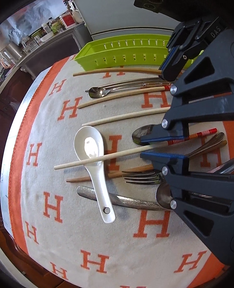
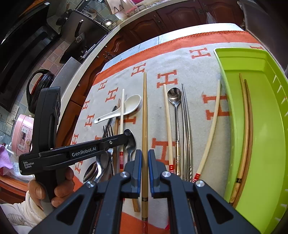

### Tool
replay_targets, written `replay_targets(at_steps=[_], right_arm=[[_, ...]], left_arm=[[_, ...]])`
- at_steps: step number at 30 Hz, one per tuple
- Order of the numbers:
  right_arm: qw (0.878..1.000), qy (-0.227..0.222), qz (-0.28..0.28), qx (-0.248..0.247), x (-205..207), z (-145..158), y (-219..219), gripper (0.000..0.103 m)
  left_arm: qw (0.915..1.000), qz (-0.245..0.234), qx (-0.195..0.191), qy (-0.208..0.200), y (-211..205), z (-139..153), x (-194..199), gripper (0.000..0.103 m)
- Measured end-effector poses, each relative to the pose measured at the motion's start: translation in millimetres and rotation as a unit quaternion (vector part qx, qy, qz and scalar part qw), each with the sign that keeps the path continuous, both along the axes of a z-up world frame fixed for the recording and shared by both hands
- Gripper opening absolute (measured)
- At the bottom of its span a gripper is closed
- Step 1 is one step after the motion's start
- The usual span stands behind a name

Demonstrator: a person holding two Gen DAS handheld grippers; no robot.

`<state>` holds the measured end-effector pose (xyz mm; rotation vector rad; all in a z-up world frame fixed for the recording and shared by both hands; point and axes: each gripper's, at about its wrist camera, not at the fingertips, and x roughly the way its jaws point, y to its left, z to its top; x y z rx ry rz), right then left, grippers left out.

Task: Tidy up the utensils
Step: 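Grasp a red-banded chopstick with the left tool while the right tool grasps another, then carry both red-banded chopsticks into the lime-green tray with both tools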

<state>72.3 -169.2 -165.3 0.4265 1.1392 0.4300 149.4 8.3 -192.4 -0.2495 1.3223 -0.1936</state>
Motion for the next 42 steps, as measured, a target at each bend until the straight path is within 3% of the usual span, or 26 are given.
replay_targets(at_steps=[9,13,20,27,33,42], right_arm=[[1.0,-0.007,-0.004,0.004,-8,6,-4,0.006],[1.0,-0.009,-0.014,0.01,-13,12,-10,0.006],[0.999,-0.015,-0.049,0.013,-26,31,-37,0.006],[0.991,-0.03,-0.126,-0.023,-44,56,-94,0.007],[0.978,-0.028,-0.177,-0.105,-49,58,-130,0.007],[0.974,0.005,-0.18,-0.139,-40,32,-143,0.007]], left_arm=[[0.9996,0.021,0.003,-0.018,-2,3,-3,0.004],[0.9994,0.02,-0.004,-0.028,4,20,-14,0.003],[0.9979,-0.013,-0.049,-0.04,-10,64,-34,0.003],[0.9912,-0.091,-0.074,-0.061,-81,101,-45,0.003],[0.9831,-0.15,-0.087,-0.058,-156,106,-50,0.003],[0.9809,-0.178,-0.072,-0.032,-216,66,-38,0.003]])
